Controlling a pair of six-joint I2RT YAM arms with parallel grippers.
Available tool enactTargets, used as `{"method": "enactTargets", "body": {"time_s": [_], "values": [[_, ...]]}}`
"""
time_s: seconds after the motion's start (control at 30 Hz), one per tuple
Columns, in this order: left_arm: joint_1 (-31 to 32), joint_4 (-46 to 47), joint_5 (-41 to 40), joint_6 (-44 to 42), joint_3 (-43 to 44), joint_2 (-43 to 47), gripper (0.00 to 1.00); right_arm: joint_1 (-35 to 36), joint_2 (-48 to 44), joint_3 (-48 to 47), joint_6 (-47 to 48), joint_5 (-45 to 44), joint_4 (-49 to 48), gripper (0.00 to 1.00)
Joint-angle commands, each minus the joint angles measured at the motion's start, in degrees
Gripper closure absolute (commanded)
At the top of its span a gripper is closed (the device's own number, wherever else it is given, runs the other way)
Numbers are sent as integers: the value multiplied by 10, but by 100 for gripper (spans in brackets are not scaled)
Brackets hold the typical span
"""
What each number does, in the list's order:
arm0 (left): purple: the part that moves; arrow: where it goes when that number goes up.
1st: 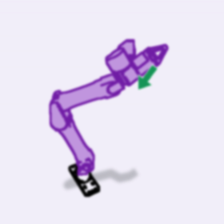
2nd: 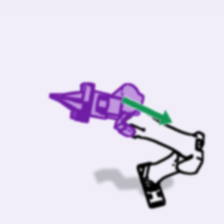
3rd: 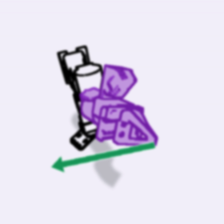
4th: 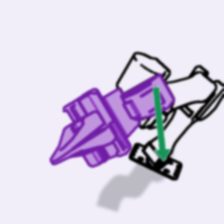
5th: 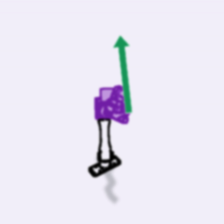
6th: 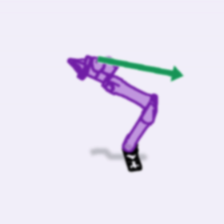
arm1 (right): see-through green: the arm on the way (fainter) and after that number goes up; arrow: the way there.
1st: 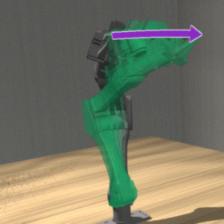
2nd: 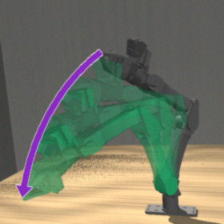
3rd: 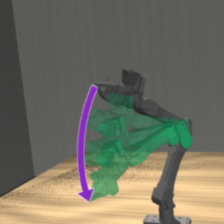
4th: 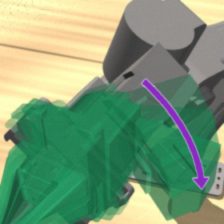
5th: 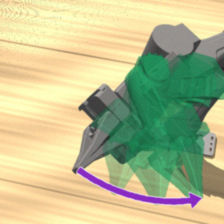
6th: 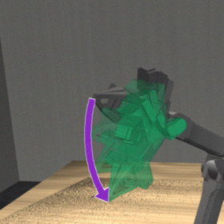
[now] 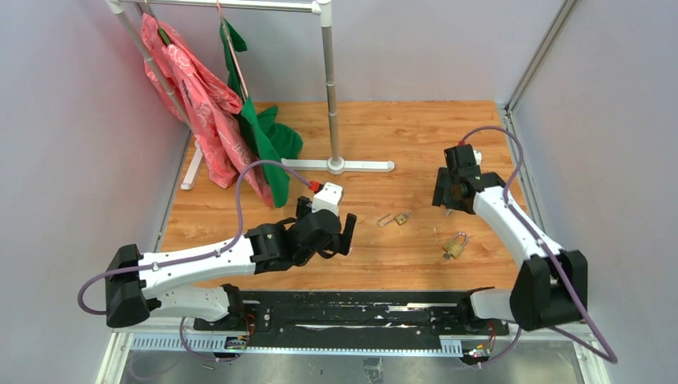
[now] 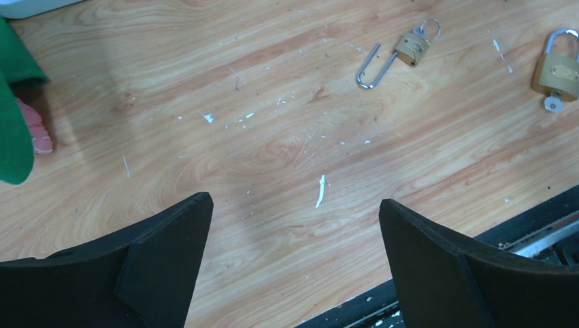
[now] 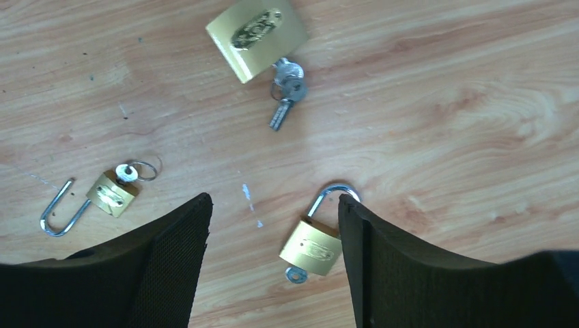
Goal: Lock with the key
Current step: Pick up the lock from the center of the board.
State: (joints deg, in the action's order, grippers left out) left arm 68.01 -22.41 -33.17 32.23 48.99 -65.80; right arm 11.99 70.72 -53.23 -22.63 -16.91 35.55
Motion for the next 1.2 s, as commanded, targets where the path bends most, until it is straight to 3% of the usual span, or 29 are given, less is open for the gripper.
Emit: {"method": "enactTargets", "body": {"time_s": [0.0,0.07,0.23,0.4,0.6,0.83,1.1,1.17], "values": [[-3,-17,-57,32,18,18,0,-12,79,-55,45,125,-19,31],[-19,-33,-54,48,13,30,0,7,110,-71,45,182,-16,34],[-84,-53,-24,93,-29,94,1,98,135,-59,-9,127,-16,34],[-87,-89,-60,110,-34,116,1,142,140,-32,-132,98,-26,34],[-87,-110,-69,123,-35,122,1,186,168,-62,-109,121,-26,37],[-87,-122,-104,124,-43,147,0,223,180,-34,-282,109,-61,36],[-87,-137,-102,128,-44,158,1,227,257,-54,-393,95,-61,50],[-87,-139,-102,130,-47,167,1,227,268,-53,-404,92,-66,59]]}}
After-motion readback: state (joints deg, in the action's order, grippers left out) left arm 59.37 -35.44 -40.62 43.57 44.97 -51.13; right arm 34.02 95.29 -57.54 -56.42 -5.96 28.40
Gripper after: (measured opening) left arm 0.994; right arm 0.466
